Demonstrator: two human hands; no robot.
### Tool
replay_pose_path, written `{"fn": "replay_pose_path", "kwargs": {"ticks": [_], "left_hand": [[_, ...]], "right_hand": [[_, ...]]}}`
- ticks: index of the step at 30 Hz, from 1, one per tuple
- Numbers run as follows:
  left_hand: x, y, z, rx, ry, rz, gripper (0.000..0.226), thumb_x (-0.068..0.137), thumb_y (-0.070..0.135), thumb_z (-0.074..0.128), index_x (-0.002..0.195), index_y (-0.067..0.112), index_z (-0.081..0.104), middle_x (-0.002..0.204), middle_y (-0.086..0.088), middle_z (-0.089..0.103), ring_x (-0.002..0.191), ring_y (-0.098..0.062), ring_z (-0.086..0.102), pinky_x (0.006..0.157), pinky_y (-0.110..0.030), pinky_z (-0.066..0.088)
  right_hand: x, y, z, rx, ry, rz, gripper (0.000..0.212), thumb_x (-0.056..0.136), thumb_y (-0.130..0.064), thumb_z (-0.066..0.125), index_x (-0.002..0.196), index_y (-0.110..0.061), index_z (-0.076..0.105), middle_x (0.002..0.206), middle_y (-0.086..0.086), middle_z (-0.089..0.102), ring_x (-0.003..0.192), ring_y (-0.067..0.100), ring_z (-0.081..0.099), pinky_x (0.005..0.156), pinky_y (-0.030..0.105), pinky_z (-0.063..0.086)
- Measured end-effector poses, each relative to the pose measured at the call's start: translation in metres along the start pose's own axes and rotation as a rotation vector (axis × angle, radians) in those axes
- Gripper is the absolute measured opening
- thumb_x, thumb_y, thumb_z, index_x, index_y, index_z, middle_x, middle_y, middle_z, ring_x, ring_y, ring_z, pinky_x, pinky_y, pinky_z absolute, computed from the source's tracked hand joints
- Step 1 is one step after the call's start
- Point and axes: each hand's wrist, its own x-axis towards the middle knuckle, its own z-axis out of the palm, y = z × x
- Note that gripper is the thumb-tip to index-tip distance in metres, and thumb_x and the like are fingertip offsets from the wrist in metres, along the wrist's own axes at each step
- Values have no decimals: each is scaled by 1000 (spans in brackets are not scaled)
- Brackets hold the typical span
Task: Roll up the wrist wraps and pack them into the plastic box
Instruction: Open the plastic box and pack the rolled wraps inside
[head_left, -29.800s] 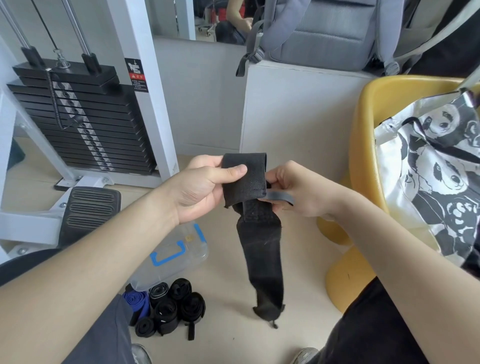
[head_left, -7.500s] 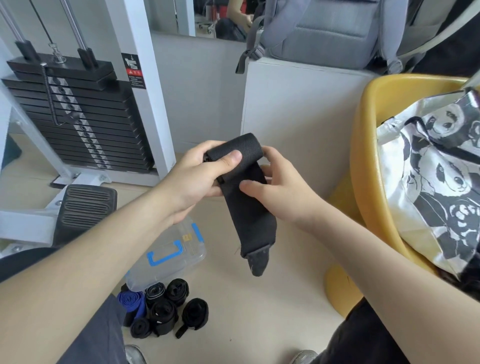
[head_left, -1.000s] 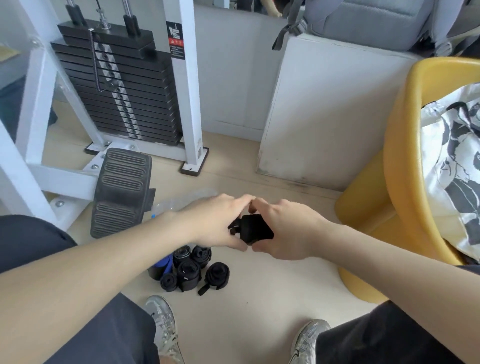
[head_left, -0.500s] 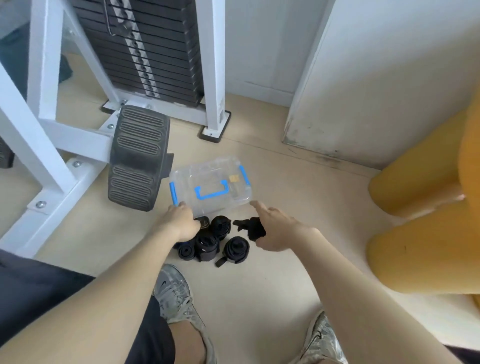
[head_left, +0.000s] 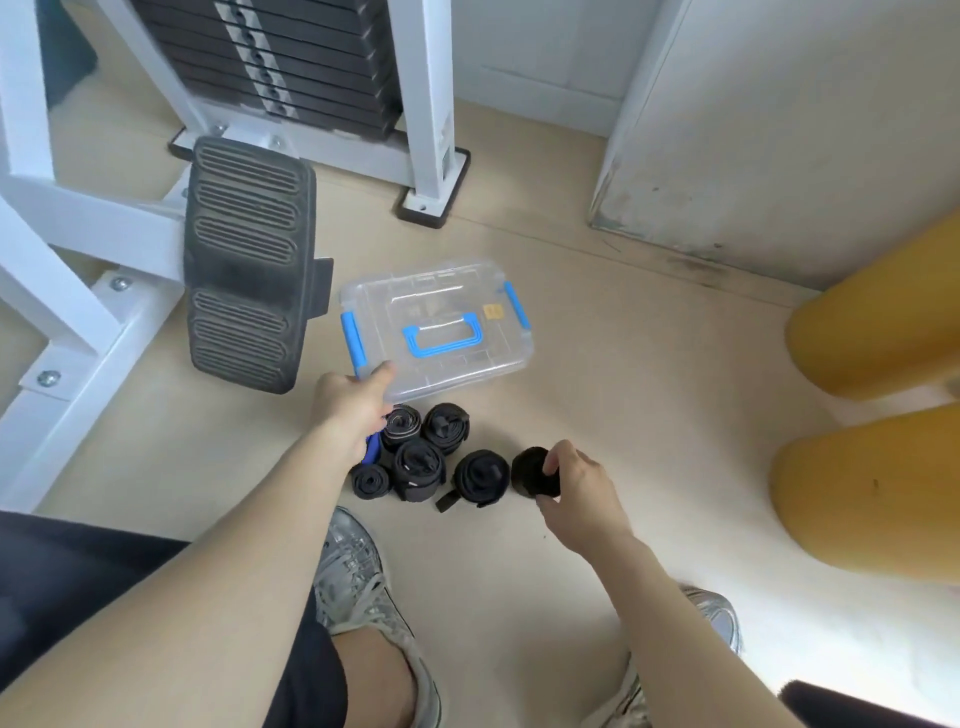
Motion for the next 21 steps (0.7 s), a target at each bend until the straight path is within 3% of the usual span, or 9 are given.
{"fn": "replay_pose_path", "kwargs": {"ticks": [2,5,8,11,13,15,17,21], "left_hand": [[-5,12,8,-56,-9,39,35,99,32,78,115,3,68,103,-12,77,83,-34,81,89,-50,68],[-22,36,21,-56,52,159,37,99,27,78,119,-1,64,121,-12,71,76,-28,80,70,-43,70],[-46,52,29,53,76,377,26,100,27,77,105,11,57,111,-4,65,84,-19,75,56,-30,65],[-80,65,36,37,-61,491,24,101,26,76,98,22,52,107,2,64,94,-18,75,60,-31,66],[-104,74,40,16,-170,506,23,102,25,76,108,16,57,112,-6,67,96,-23,78,64,-36,69],[-128,80,43,12,-314,472,30,102,23,76,120,7,58,120,-16,70,98,-33,80,71,-46,70],[-150,84,44,49,-494,405,32,100,19,78,121,3,61,123,-20,72,96,-37,81,76,-52,70],[-180,76,32,510,-759,246,44,86,25,89,118,6,66,102,-10,81,84,-29,84,77,-46,70]], "right_hand": [[-3,8,4,5,-44,4,34,93,-5,69,119,-14,48,103,3,58,92,30,52,73,37,38],[-8,16,0,73,-126,-19,38,95,-11,68,127,-19,48,110,3,61,103,30,59,84,40,49],[-7,16,-11,150,-114,47,33,101,-22,64,133,-24,56,120,2,65,107,25,64,88,36,54],[-8,4,-41,482,87,176,39,104,-33,56,142,-27,57,128,1,67,108,19,64,86,26,52],[-16,-4,-73,832,259,278,58,92,-54,53,144,-29,54,123,-2,64,109,22,65,95,38,56],[-27,-3,-108,1034,423,309,54,78,-64,50,118,-33,65,103,-3,64,93,22,66,86,43,58],[-40,5,-136,1017,527,318,37,83,-63,54,96,-31,68,94,-1,69,77,21,64,74,37,54],[-61,46,-153,732,508,515,45,98,-51,61,111,-10,73,109,13,75,94,37,71,86,44,57]]}}
